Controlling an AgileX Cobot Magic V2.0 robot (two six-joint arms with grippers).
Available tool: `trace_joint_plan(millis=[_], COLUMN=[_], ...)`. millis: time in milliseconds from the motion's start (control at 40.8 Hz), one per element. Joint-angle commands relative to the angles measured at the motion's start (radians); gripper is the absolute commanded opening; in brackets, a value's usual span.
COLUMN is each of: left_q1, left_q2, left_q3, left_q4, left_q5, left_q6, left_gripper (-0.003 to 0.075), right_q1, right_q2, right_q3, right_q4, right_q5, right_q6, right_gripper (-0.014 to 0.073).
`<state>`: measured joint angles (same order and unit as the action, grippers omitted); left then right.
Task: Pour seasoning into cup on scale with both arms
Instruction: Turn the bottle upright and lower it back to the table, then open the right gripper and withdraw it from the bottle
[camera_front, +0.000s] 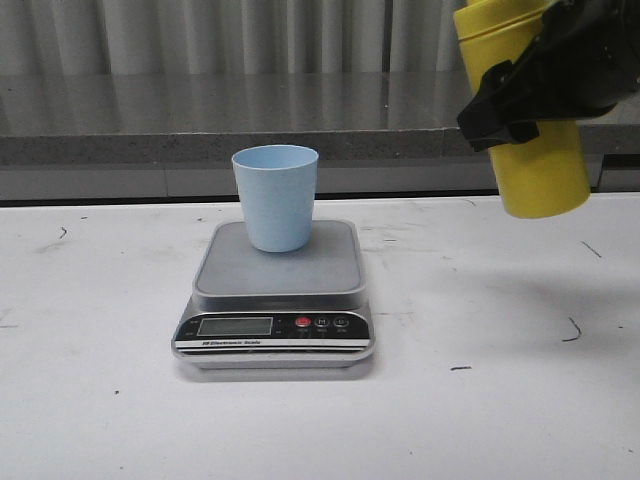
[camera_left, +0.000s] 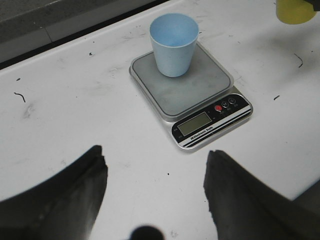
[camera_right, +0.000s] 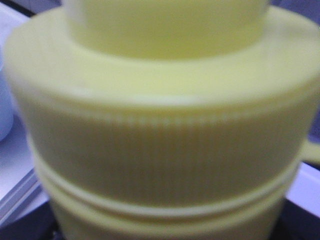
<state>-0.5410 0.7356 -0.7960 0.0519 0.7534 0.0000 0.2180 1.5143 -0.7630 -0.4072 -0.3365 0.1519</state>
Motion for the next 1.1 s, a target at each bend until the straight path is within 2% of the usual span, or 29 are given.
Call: trace_joint_plan(millis=[0,416,857,980,1078], left_q1=[-0.008,-0.008,-0.008,-0.008,-0.008], left_q2=[-0.002,-0.002,-0.002,-0.002,-0.002], left_q3=[-0.026,-0.026,-0.026,-0.026,-0.026], left_q4=[-0.006,-0.006,-0.006,-0.006,-0.006], left_q5=[-0.073,-0.073,-0.073,-0.073,-0.073], left_q6=[0.0,0.0,0.0,0.0,0.0], left_gripper=[0.0421,0.0421,0.0421,0.0421,0.0421], right_q1=[-0.033,-0.072,-0.081,-0.081,-0.081], right_q2=[-0.001,0.227,0.312,0.315,0.315], right_q3=[0.014,0.027,0.053,0.064,0.077], right_q4=[0.055,0.091,0.121,0.121,0.121], right_q5=[-0.266,-0.575,-0.647,-0.656,-0.671], right_q6=[0.001,0.001,0.001,0.001,0.001], right_gripper=[0.0317,0.0317,0.0325,0.0374,0.0457])
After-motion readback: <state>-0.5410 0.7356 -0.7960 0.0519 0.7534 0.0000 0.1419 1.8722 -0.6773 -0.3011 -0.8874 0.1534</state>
